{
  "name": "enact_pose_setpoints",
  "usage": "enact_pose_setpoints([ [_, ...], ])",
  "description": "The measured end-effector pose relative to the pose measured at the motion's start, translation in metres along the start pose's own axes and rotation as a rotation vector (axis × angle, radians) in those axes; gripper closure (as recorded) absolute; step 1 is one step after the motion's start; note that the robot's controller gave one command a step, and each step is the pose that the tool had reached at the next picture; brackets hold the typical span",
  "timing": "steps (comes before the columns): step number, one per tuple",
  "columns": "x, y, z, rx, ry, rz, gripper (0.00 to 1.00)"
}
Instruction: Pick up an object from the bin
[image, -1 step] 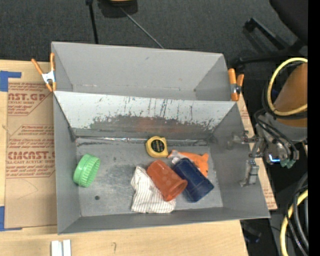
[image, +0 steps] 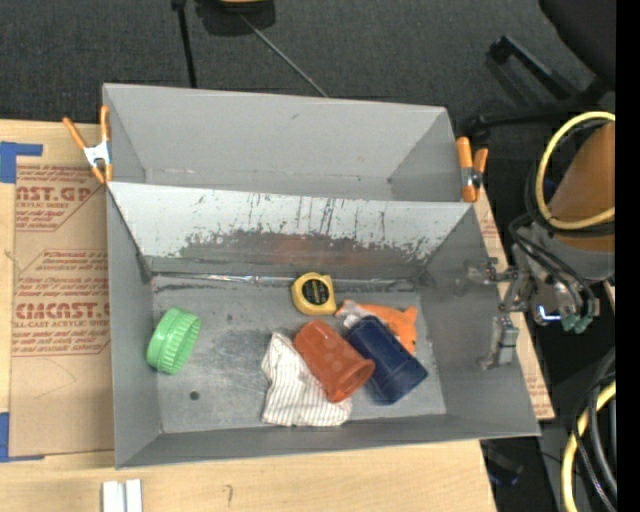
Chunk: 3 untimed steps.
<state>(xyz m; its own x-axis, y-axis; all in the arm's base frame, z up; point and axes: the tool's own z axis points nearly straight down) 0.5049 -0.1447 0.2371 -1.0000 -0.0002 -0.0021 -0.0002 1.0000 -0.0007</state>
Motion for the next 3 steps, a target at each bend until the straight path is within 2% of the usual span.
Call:
enact_pose_setpoints([
  [1,-0.023,0.018,0.049,0.002,-0.008,0.005,0.00],
  [2,-0.014,0.039,0.079,-0.002,0.005,0.055,0.00],
  [3,-0.024,0.044,0.124,0.001,-0.004,0.000,0.00],
])
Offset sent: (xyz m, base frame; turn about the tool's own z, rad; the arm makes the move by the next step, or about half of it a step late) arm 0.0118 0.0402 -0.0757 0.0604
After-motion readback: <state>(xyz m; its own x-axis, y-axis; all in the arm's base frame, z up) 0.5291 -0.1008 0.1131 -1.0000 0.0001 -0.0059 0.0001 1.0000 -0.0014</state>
